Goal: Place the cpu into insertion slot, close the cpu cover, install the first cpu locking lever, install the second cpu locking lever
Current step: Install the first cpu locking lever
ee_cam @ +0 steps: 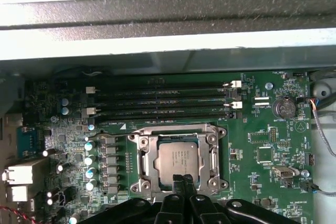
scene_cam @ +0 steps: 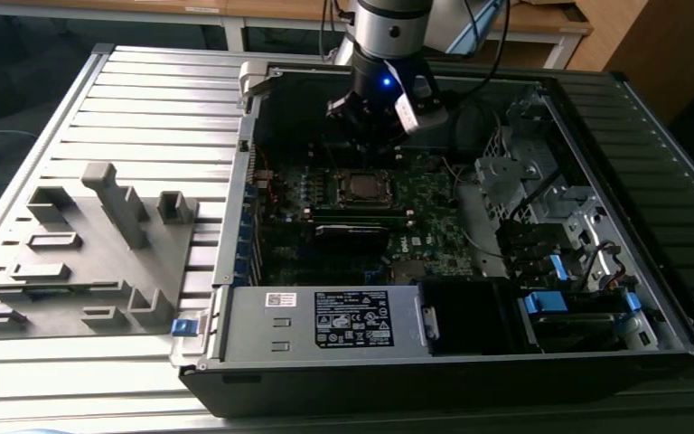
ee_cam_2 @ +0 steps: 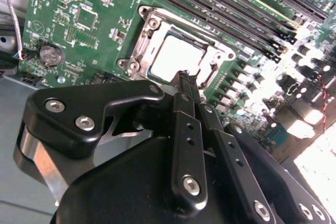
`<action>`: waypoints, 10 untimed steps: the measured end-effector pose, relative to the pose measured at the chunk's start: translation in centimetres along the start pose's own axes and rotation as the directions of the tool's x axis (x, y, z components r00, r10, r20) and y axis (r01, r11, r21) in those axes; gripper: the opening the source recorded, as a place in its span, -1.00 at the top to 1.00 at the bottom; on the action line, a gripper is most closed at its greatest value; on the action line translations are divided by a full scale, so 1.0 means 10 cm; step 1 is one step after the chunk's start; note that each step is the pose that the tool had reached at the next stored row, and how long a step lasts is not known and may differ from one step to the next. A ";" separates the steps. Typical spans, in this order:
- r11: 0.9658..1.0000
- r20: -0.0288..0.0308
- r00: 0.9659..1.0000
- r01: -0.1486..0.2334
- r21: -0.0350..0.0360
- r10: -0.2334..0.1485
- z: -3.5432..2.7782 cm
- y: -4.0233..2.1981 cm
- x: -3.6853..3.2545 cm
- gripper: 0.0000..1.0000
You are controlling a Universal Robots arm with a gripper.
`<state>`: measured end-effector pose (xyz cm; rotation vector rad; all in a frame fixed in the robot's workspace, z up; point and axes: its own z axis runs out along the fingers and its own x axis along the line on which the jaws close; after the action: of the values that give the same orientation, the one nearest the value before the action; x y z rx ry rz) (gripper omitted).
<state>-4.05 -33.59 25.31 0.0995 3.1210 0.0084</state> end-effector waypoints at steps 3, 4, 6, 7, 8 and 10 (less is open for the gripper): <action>1.000 0.000 1.000 0.000 0.000 0.000 -0.008 0.000 0.000 0.79; 1.000 0.000 1.000 0.000 0.000 0.000 -0.008 0.000 0.000 0.79; 1.000 0.000 1.000 0.000 0.000 0.000 -0.010 0.000 0.000 0.79; 1.000 0.000 1.000 0.000 0.000 0.000 -0.012 0.000 0.000 0.79; 1.000 0.000 1.000 0.000 0.000 0.000 -0.012 0.000 0.000 0.79; 1.000 0.000 1.000 0.000 0.000 0.000 -0.012 0.000 0.000 0.79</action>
<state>-4.04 -33.59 25.43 0.0994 3.1209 0.0084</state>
